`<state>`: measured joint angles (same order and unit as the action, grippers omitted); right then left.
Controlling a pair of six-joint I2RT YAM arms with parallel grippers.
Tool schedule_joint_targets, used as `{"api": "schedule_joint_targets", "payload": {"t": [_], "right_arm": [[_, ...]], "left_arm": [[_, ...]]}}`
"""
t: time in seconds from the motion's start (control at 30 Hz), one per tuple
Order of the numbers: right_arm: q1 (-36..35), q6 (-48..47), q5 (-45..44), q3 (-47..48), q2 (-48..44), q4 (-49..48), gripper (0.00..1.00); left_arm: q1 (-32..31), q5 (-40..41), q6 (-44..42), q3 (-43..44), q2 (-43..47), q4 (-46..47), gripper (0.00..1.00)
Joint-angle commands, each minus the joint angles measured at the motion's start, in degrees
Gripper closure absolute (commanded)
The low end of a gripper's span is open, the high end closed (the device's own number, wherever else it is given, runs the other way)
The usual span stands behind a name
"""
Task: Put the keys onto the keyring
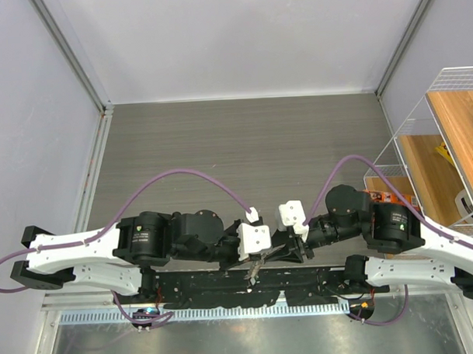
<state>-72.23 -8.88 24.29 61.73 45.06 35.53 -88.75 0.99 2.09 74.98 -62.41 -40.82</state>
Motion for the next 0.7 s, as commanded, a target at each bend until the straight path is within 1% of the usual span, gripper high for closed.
{"api": "schedule_joint_targets", "payload": {"t": [0.0,0.03,0.2,0.23,0.27,0.43,0.53,0.67], "right_arm": [[-0.28,0.45,1.54,-0.12,0.56,-2.74,0.69],[-0.28,0.53,1.63,-0.04,0.64,-2.75,0.72],[-0.28,0.45,1.81,-0.04,1.08,-2.92,0.82],[-0.28,0.36,1.90,-0.12,1.17,-3.01,0.90],[-0.37,0.27,2.07,-0.12,1.17,-3.27,0.94],[-0.46,-0.08,1.81,-1.53,-0.32,-5.20,0.95],[-0.46,0.01,1.81,-2.06,-1.90,-5.65,0.95],[-0.46,0.62,1.55,-2.50,-2.87,-5.91,0.95]], "left_arm": [[0.16,1.20,-0.59,2.19,0.80,2.94,1.00],[0.16,1.46,-0.51,2.19,0.80,3.11,1.00],[0.16,1.82,-0.51,2.10,0.89,3.29,1.00],[0.16,1.91,-0.51,2.01,0.98,3.38,1.00],[0.16,1.99,-0.51,1.84,1.06,3.46,1.00],[0.16,3.48,-0.33,1.49,1.76,3.64,1.00],[0.16,6.38,-0.33,0.43,3.17,5.13,1.00],[0.16,9.98,0.20,-1.76,5.98,8.38,0.80]]}}
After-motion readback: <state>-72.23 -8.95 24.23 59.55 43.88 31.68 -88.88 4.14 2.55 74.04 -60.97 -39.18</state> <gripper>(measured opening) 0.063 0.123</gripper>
